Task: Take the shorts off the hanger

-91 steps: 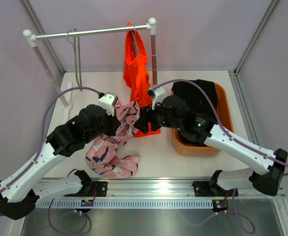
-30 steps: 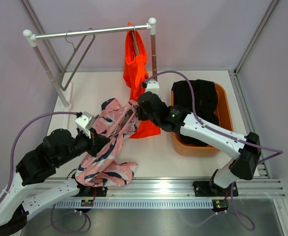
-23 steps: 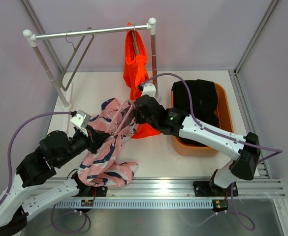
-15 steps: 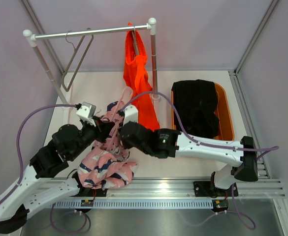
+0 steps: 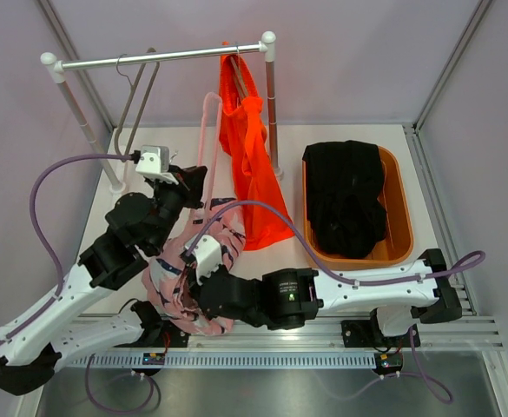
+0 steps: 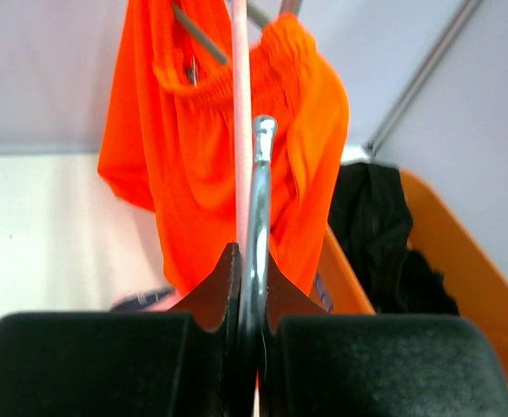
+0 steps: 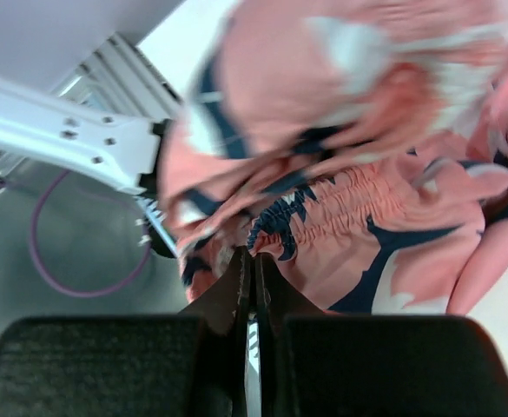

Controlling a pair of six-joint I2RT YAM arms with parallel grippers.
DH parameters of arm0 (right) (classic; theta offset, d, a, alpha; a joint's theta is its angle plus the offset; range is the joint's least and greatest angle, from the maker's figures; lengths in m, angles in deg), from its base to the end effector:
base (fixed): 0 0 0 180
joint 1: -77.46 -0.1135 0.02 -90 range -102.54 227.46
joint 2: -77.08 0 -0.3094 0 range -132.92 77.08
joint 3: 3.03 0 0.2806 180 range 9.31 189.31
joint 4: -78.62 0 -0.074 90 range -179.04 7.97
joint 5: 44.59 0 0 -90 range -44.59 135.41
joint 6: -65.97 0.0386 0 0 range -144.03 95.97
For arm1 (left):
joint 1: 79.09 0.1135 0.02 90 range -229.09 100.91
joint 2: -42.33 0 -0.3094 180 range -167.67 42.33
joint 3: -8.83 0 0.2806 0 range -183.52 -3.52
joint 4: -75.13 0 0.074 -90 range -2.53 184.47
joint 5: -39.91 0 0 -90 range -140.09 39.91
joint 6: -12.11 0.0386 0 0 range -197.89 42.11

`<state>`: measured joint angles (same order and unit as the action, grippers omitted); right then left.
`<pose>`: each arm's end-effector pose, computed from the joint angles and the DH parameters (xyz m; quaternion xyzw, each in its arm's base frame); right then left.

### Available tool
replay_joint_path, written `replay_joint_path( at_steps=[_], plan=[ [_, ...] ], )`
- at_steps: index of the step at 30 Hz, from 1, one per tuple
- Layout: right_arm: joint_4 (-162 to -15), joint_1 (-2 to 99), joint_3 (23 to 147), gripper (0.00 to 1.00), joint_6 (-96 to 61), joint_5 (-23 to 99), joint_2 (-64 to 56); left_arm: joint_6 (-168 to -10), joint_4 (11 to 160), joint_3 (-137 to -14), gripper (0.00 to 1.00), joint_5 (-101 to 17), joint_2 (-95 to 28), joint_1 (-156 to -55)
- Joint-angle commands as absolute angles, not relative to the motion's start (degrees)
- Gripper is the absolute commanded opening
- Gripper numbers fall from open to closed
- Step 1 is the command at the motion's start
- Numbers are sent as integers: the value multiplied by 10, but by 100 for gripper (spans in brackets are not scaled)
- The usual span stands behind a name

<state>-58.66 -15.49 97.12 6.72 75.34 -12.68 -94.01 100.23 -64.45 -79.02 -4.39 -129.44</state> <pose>-0.0006 0.3860 0.4160 -0.3305 0.7890 0.3041 0.4193 0.1207 -0.1164 0.4670 0.0280 0.6986 -0.2342 0.6755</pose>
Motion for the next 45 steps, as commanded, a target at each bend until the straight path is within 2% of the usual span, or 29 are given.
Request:
replay_joint_path(
  at_steps=[1, 8, 12, 19, 22, 25, 26, 31, 36, 37, 38, 39, 40, 41, 42, 45],
  plan=[
    [-599, -182, 1033, 0, 40, 783, -136, -918, 859, -636, 0, -853, -52, -1296],
    [-577, -197, 1061, 0, 15, 770, -149, -886, 827, -640, 0, -869, -65, -1295],
    [-591, -229, 1073, 0, -13, 763, -138, -830, 749, -610, 0, -929, -49, -1289],
    [-510, -287, 1183, 0, -46, 776, -172, -823, 757, -666, 0, -915, -98, -1230],
    [-465, -297, 1196, 0, -25, 807, -189, -837, 783, -719, 0, -877, -132, -1188],
    [-394, -295, 1199, 0, 29, 906, -178, -861, 830, -779, 0, -828, -157, -1157],
    [-379, -290, 1202, 0, 39, 948, -171, -864, 853, -793, 0, -819, -162, -1154],
    [-311, -223, 1210, 0, 63, 1004, -79, -879, 911, -834, 0, -771, -154, -1154],
    [-333, -111, 1210, 0, -16, 1113, 27, -890, 973, -838, 0, -731, -127, -1154],
    [-410, -103, 1201, 0, -53, 1147, 71, -893, 991, -836, 0, -727, -118, -1154],
    [-487, -99, 1181, 0, -105, 1231, 98, -898, 995, -832, 0, -723, -112, -1154],
    [-617, -98, 1106, 0, -323, 1258, 125, -900, 998, -821, 0, -712, -107, -1154],
    [-994, -95, 1054, 0, -476, 1258, 187, -901, 1000, -814, 0, -708, -102, -1155],
    [-1150, -94, 1014, 0, -598, 1214, 214, -905, 1001, -807, 0, -706, -94, -1154],
    [-1239, -95, 993, 0, -715, 1194, 231, -904, 1003, -797, 0, -705, -91, -1154],
    [-1302, -76, 1016, 0, -792, 1131, 257, -902, 1015, -788, 0, -699, -83, -1155]
  ],
)
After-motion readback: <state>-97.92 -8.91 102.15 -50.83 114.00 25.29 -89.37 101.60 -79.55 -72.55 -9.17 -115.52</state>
